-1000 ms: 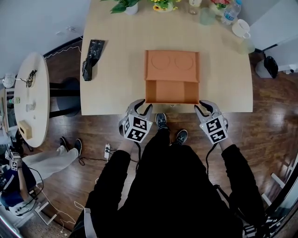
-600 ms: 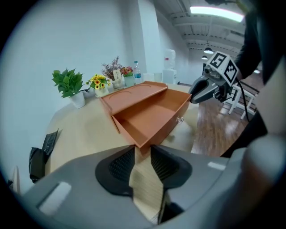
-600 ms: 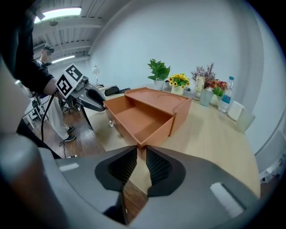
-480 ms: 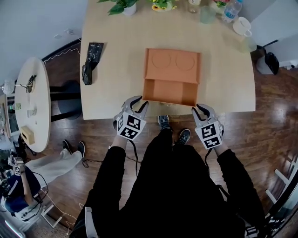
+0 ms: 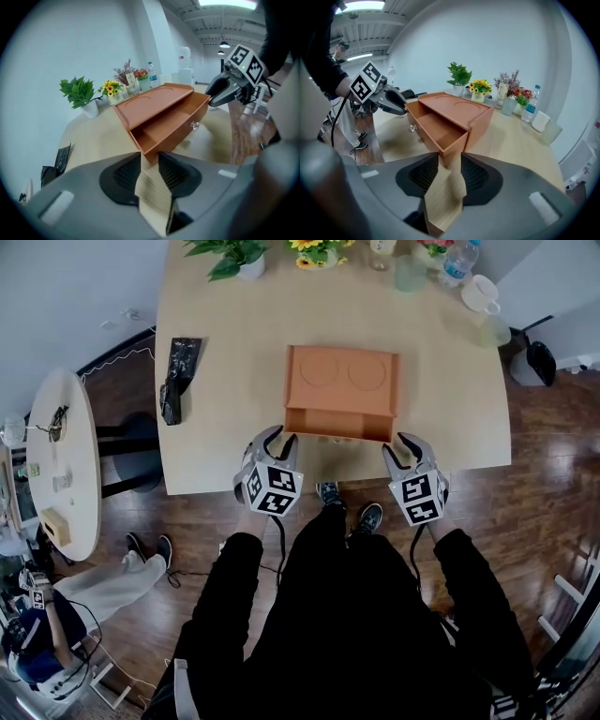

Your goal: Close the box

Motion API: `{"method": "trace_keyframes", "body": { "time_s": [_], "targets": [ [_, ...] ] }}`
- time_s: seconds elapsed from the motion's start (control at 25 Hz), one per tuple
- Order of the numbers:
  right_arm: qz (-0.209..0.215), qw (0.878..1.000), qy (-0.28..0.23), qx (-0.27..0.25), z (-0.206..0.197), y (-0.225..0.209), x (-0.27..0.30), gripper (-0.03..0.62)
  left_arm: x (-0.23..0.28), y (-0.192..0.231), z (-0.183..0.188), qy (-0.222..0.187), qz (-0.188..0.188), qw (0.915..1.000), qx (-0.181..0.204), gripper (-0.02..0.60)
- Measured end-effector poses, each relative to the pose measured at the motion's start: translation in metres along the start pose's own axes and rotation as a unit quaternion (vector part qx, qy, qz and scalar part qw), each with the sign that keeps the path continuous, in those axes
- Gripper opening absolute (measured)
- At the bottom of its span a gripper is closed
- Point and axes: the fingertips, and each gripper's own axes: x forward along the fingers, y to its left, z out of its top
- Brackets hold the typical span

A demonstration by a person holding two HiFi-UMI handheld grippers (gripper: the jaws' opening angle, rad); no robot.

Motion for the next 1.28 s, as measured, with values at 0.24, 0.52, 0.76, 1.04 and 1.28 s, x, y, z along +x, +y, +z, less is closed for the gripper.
{"method": "trace_keyframes", "body": {
  "time_s": [0.24,0.52,0.76,1.04,1.28],
  "targets": [
    [-0.001,1.000,-0.004,0.004,0.010,-0.012,0.013,0.289,0.007,0.025,0.007,-0.026,0.001,0.9979,-0.059,0.208],
    [0.051,0.995,-0.035,-0.077,0.026,-0.004,0.028,0.360,0.028,0.027,0.017,-0.060,-0.119,0.9871,0.088,0.350],
    [0.075,0.992,-0.029,-0.102,0.030,-0.008,0.042,0.435,0.034,0.019,0.025,-0.064,-0.180,0.9672,0.167,0.351],
    [0.030,0.997,-0.041,-0.066,0.036,-0.029,0.040,0.253,0.039,0.035,0.038,-0.089,-0.146,0.9808,0.094,0.210],
    [0.017,0.997,-0.039,-0.058,0.039,-0.037,0.040,0.189,0.041,0.044,0.043,-0.099,-0.117,0.9864,0.060,0.140]
  ]
}}
